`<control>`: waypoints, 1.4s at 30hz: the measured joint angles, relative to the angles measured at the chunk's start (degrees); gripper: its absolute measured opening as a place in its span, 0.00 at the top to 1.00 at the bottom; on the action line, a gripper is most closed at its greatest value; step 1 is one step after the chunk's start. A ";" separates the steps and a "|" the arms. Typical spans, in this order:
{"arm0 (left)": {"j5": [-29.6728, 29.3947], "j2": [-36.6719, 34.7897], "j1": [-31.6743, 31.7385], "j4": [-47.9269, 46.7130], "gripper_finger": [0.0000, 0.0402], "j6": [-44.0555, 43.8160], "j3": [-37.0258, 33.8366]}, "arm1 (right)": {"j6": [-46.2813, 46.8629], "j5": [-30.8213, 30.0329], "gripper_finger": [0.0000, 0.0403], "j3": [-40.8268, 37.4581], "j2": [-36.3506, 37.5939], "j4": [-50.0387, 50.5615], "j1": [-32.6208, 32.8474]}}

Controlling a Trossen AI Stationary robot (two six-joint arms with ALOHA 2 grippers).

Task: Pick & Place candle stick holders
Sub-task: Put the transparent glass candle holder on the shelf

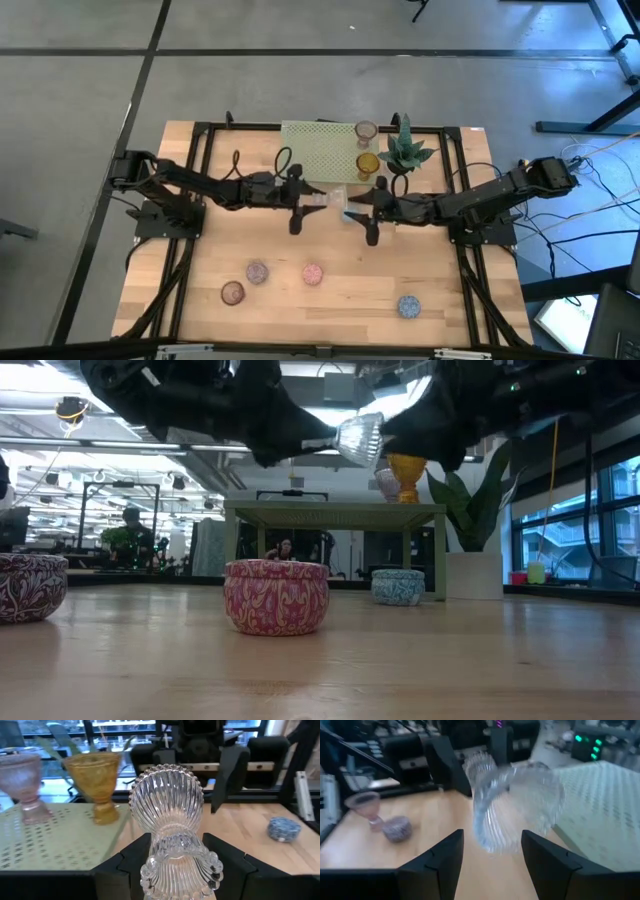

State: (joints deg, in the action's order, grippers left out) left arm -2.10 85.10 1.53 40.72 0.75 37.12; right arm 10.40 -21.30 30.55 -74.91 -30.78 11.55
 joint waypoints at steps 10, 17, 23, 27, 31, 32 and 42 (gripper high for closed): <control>-1.30 -0.07 -2.40 1.52 0.59 0.02 0.00 | -0.55 5.47 0.51 0.00 0.00 -4.30 0.02; -2.91 -0.07 -2.41 2.66 0.59 -0.49 0.00 | -0.35 7.84 0.69 0.00 0.00 -6.74 0.01; -2.92 -0.07 -3.43 3.32 0.59 -0.08 0.00 | 0.85 8.02 0.87 0.00 0.00 -8.55 -0.02; -3.39 -0.07 -3.71 3.32 0.59 0.48 0.00 | 1.60 8.02 0.93 0.00 0.00 -9.20 0.00; -3.33 -0.07 -3.73 3.47 0.59 0.42 0.00 | 1.58 8.02 0.92 0.00 0.00 -9.29 0.00; -3.27 -0.07 -3.73 3.24 0.59 0.42 0.00 | 1.57 8.02 0.92 0.00 0.00 -9.28 0.00; -1.54 -0.07 -3.82 -0.09 0.53 -3.16 0.02 | 1.35 10.46 0.95 0.00 0.00 -8.46 -0.04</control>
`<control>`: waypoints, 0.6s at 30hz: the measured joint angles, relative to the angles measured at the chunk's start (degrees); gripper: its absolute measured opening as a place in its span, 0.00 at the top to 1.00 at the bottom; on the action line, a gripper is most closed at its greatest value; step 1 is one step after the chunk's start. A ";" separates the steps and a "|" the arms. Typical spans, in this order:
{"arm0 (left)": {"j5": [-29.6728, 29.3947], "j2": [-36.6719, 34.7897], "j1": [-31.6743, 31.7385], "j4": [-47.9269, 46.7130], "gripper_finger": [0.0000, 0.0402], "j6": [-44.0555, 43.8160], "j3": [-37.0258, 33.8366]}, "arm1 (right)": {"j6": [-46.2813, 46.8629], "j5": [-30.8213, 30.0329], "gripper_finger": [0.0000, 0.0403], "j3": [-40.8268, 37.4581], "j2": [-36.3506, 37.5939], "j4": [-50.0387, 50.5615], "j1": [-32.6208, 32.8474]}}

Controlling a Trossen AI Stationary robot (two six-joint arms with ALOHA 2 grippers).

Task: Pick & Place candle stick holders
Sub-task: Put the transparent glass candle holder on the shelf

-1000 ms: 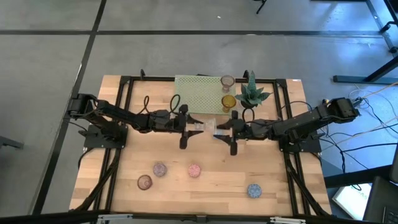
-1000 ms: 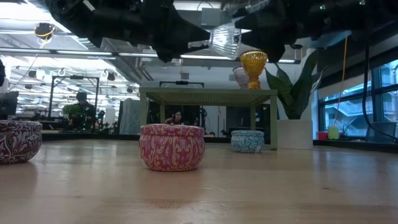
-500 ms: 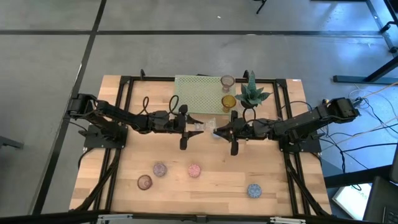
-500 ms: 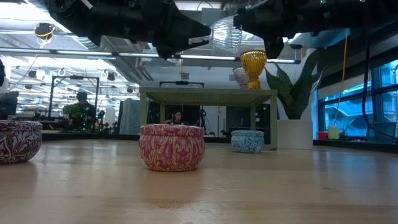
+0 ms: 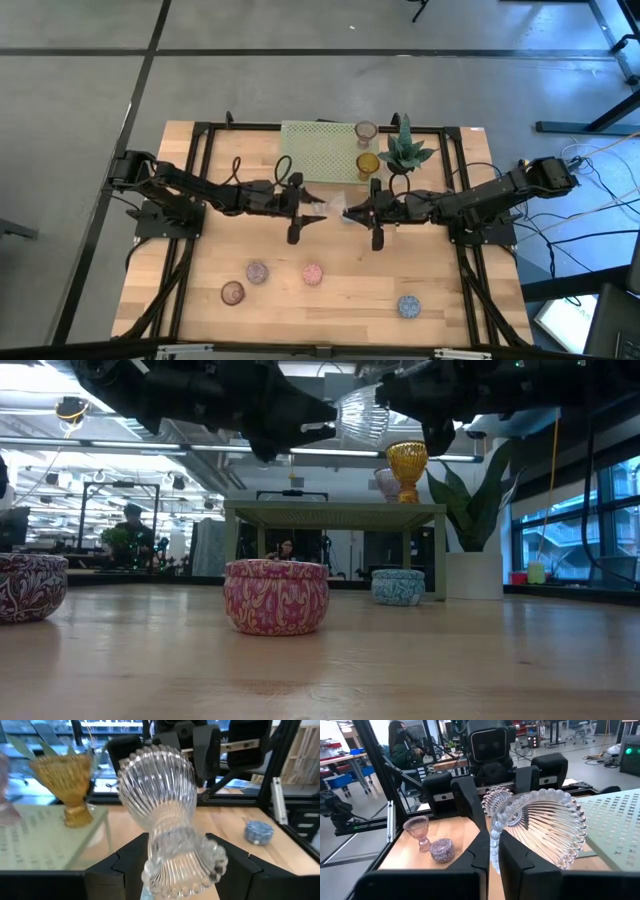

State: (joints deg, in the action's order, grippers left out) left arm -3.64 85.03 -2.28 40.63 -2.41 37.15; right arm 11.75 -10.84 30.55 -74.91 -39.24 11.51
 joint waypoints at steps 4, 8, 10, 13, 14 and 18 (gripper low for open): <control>1.00 0.00 0.02 -3.21 0.51 -2.04 0.00 | 0.71 0.16 0.95 0.00 0.00 1.36 0.00; 0.95 0.00 0.02 -7.81 0.49 -3.00 0.00 | 1.61 1.12 0.95 0.00 0.00 1.58 0.04; 0.75 0.00 0.00 -10.30 0.48 -3.31 0.00 | 2.75 2.91 0.95 0.08 0.00 2.29 0.09; 0.75 0.00 -0.38 -12.96 0.46 -5.35 0.00 | 5.14 5.37 0.95 0.09 0.02 6.11 0.42; 0.81 0.00 -0.52 -13.49 0.46 -5.73 0.00 | 5.88 5.88 0.95 0.09 0.00 7.40 0.67; 0.96 0.00 -0.80 -14.22 0.46 -5.92 0.00 | 7.45 6.15 0.95 0.09 0.02 11.11 1.57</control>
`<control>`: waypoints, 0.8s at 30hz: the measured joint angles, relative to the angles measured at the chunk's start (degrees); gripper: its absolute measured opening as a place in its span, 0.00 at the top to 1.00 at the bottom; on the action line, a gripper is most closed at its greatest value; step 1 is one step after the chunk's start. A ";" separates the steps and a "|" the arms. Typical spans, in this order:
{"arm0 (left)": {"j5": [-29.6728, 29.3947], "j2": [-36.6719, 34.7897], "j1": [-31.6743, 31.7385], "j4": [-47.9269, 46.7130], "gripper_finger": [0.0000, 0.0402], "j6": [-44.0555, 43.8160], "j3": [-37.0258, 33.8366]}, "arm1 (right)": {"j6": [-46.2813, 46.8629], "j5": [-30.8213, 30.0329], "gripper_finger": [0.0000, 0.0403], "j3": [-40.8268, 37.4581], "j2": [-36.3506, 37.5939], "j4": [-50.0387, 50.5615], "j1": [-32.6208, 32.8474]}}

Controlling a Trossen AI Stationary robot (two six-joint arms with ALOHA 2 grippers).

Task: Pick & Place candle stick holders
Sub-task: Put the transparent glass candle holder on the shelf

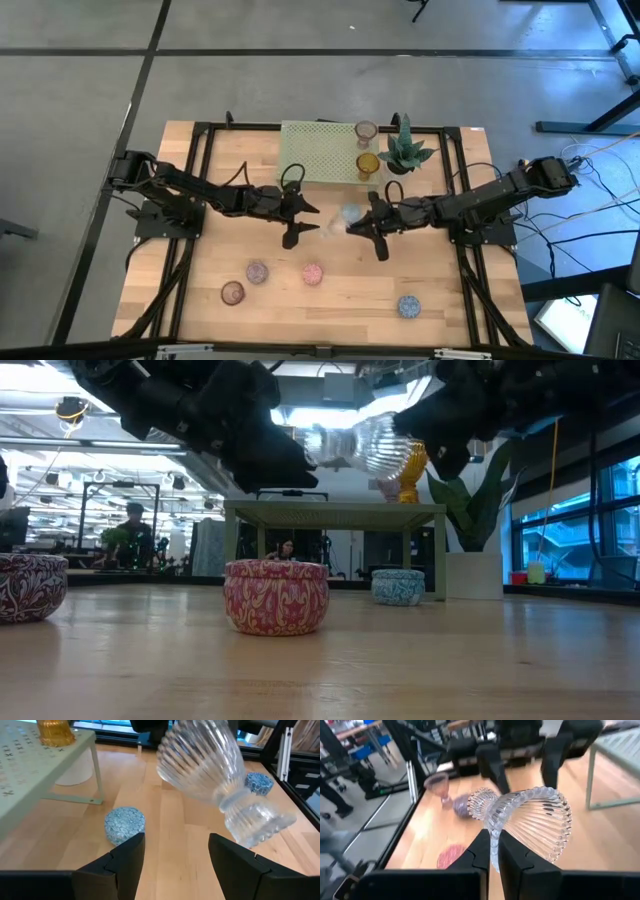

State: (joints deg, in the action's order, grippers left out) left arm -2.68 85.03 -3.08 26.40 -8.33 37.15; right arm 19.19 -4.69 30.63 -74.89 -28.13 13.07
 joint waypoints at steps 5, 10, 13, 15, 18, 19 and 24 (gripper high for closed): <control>-0.02 0.00 0.13 0.03 0.46 -1.97 0.00 | 0.12 -0.10 0.95 0.00 0.00 1.07 0.01; 0.00 0.00 0.24 0.70 0.47 -6.46 0.00 | 0.06 -0.13 0.95 0.00 0.00 7.55 0.06; 1.26 0.00 0.86 2.13 0.47 -11.13 0.00 | -0.35 -0.20 0.94 0.00 0.00 10.69 0.03; 3.28 0.00 1.68 2.74 0.47 -15.49 0.02 | -1.52 -0.87 0.94 0.00 0.00 10.93 0.01; 5.41 0.02 2.60 2.49 0.47 -18.78 0.02 | -5.23 -1.60 0.93 0.65 0.00 10.95 0.02; 5.56 0.02 2.75 2.56 0.47 -18.88 0.03 | -7.22 -1.54 0.93 1.19 0.00 11.03 0.04; 8.54 0.88 2.53 2.06 0.47 -17.04 2.34 | -14.96 -0.64 0.94 6.11 0.00 15.36 0.23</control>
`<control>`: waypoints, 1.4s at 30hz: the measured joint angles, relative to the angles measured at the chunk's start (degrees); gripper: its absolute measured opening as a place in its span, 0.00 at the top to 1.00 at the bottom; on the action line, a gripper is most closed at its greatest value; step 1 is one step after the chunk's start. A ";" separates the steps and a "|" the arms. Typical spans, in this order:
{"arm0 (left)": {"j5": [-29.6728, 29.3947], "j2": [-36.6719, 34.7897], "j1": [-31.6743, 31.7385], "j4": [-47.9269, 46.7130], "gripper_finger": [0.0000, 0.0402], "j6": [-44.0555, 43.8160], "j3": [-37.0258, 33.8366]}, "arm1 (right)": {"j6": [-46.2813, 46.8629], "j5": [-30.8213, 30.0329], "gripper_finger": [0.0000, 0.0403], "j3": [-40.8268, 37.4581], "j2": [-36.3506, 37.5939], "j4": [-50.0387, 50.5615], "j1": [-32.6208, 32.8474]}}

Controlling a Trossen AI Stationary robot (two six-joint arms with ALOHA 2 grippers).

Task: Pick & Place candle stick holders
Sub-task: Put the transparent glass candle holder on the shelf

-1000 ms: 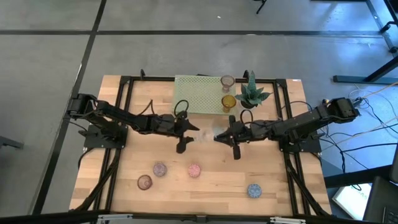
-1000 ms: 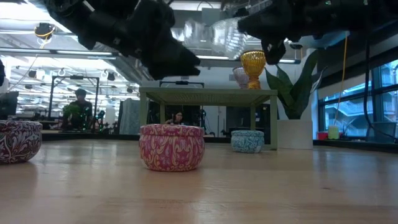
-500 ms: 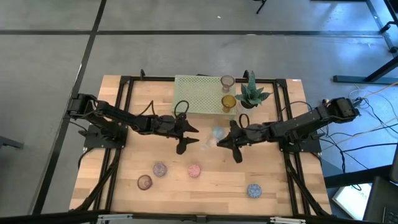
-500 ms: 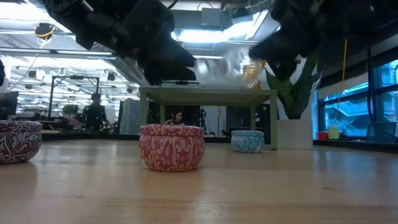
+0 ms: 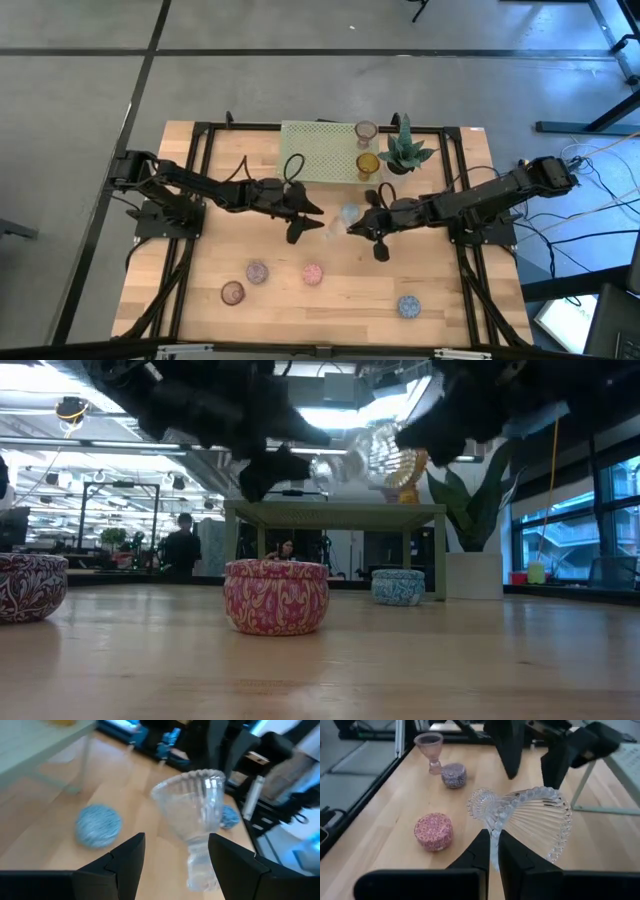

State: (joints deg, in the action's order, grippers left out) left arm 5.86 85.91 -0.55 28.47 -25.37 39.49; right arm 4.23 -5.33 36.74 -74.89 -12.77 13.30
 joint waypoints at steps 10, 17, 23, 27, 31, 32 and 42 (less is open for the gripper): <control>2.27 0.70 -0.45 -14.79 0.47 8.62 9.35 | -4.28 0.51 0.95 21.60 -4.38 32.66 1.24; 2.52 0.90 -1.44 -14.39 0.47 4.96 9.35 | -8.43 0.45 0.94 30.62 -9.69 41.47 1.12; 2.98 1.59 -2.03 -14.54 0.47 0.62 9.32 | -11.28 0.47 0.94 33.58 -13.61 43.02 1.14; 2.69 1.93 -2.13 -15.52 0.47 0.62 9.30 | -12.20 -0.39 0.94 33.70 -14.45 43.29 1.14; 1.84 2.71 -2.87 -16.61 0.47 3.24 9.22 | -12.22 -3.02 0.94 33.78 -14.43 44.12 1.13; 1.19 3.13 -3.12 -16.13 0.47 4.29 9.22 | -12.22 -2.80 0.94 33.78 -14.39 44.08 1.11; -1.40 3.40 -3.52 -15.67 0.44 9.87 9.26 | -12.47 -4.14 0.94 33.80 -14.36 43.89 1.14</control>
State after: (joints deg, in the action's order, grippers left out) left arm 4.47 89.32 -4.08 12.80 -15.50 48.75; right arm -8.23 -9.47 70.54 -89.25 31.13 14.44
